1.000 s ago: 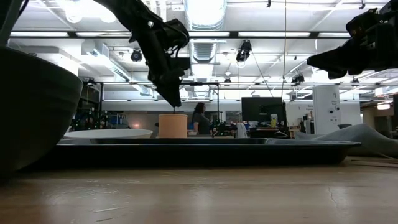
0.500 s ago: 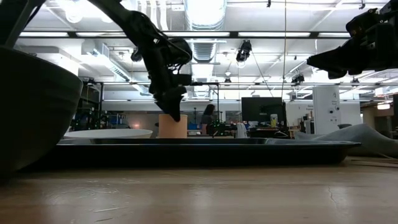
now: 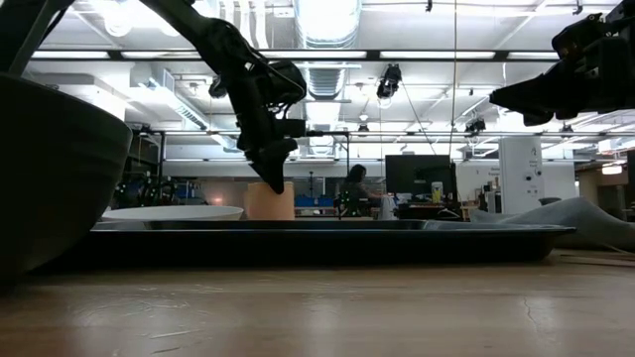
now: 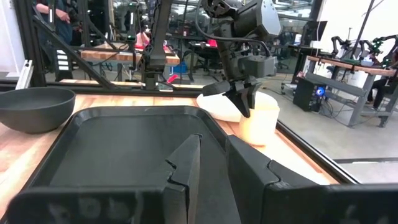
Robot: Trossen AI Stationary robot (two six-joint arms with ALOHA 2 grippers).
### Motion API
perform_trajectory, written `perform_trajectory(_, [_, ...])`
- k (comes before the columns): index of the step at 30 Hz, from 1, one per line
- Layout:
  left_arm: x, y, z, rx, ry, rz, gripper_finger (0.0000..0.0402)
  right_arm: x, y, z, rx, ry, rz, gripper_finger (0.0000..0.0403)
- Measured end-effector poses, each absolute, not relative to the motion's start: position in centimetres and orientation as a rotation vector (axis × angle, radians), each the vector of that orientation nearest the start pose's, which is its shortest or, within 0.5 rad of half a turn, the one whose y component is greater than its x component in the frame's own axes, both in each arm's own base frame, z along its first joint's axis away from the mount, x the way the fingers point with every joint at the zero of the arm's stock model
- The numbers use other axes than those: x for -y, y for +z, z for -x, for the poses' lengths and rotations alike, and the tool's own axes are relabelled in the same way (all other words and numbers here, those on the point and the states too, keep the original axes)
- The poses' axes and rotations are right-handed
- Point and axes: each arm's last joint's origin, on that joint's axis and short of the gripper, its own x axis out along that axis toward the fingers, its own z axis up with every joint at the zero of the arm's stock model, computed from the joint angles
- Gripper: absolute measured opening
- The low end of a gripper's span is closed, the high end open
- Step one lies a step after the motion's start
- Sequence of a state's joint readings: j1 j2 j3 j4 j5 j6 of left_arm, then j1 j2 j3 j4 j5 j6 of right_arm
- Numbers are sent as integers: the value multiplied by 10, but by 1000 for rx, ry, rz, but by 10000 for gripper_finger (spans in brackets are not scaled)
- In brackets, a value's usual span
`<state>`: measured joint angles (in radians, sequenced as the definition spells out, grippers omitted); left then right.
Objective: Set up tray
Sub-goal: Put the orange mug on the top of the black serving tray
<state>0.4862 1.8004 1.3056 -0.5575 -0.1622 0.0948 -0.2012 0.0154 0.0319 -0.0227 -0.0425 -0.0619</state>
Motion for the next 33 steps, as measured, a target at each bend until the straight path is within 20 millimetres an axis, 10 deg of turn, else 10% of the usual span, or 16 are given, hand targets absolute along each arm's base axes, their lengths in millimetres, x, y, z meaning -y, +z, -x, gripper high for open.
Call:
perform_trajectory(18, [-172,254,-336,-1112,494,58,1,18,171,-95,-12,-158,61,68])
perform_trajectory(33, [-111,271,-354,-1163,374,43,0,18,171,-95,-11,-158,59,68])
